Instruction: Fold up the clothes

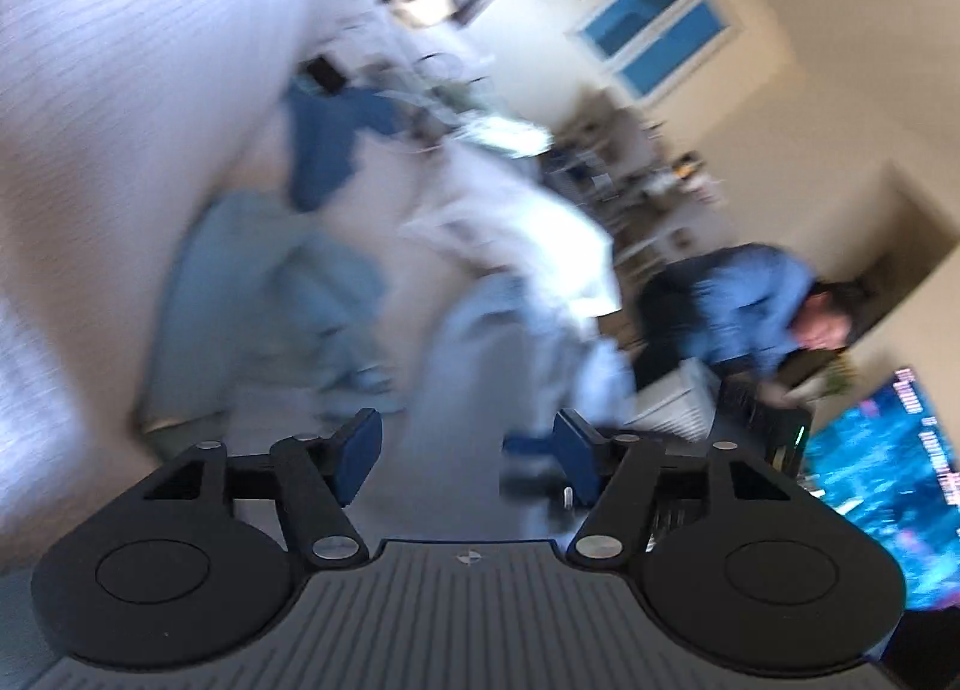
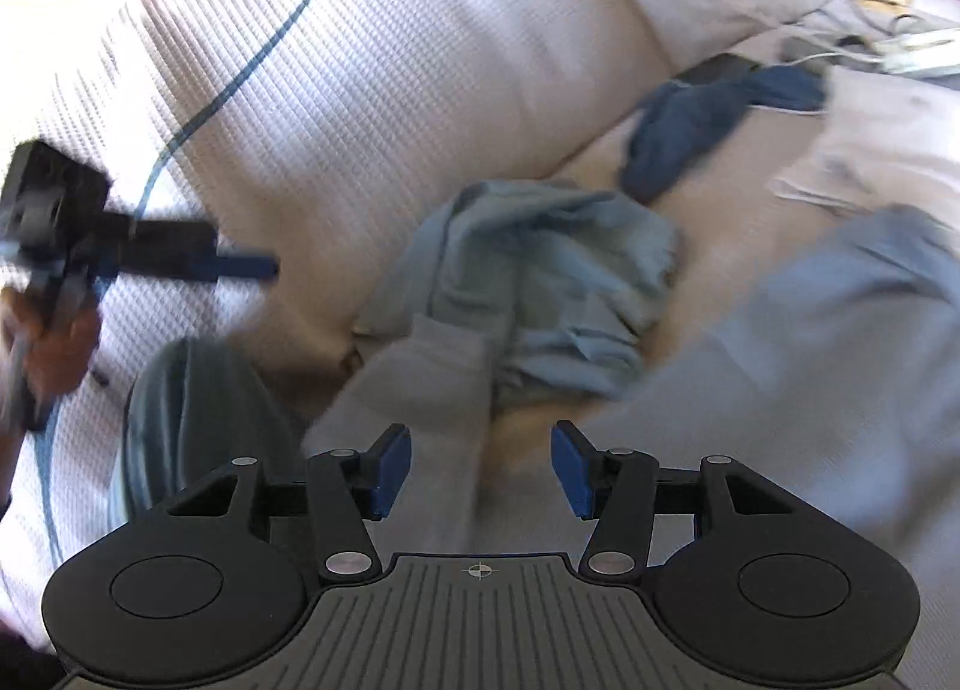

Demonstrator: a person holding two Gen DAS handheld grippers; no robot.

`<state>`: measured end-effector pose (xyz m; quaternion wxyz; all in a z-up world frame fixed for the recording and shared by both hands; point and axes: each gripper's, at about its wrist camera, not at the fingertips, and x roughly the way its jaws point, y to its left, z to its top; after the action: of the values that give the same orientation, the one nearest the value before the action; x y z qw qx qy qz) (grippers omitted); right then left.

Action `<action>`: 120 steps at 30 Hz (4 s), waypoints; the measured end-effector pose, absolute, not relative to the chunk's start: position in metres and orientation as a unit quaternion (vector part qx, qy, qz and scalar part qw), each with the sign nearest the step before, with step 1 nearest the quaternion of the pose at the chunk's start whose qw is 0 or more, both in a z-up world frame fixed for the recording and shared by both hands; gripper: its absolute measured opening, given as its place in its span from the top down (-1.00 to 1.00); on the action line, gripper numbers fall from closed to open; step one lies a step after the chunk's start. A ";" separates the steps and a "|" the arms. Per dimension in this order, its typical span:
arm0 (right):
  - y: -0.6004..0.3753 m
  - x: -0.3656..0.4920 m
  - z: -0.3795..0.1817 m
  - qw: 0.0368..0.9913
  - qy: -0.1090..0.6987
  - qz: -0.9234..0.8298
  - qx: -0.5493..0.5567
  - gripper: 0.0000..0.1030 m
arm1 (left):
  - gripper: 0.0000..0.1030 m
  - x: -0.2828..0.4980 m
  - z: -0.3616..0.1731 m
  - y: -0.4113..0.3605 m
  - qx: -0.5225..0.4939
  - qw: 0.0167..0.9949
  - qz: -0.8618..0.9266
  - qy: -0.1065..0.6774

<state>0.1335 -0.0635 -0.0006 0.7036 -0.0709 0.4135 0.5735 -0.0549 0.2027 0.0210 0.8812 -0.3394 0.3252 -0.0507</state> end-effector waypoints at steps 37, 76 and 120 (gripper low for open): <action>-0.133 0.168 0.079 0.872 0.255 0.412 -0.068 0.83 | -0.41 0.022 0.029 0.125 -0.188 0.910 -0.120 0.349; -0.151 0.212 0.055 0.901 0.264 0.306 -0.161 -0.38 | -0.43 0.041 -0.015 0.122 -0.140 0.882 -0.060 0.446; -0.096 0.060 -0.042 0.747 0.242 0.425 -0.451 0.67 | 0.74 0.066 -0.079 0.116 -0.413 0.820 -0.048 0.394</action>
<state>0.0601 -0.0957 -0.0418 0.7468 -0.4507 0.2422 0.4249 0.0656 0.1162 -0.0785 0.8200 -0.4128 0.3937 -0.0481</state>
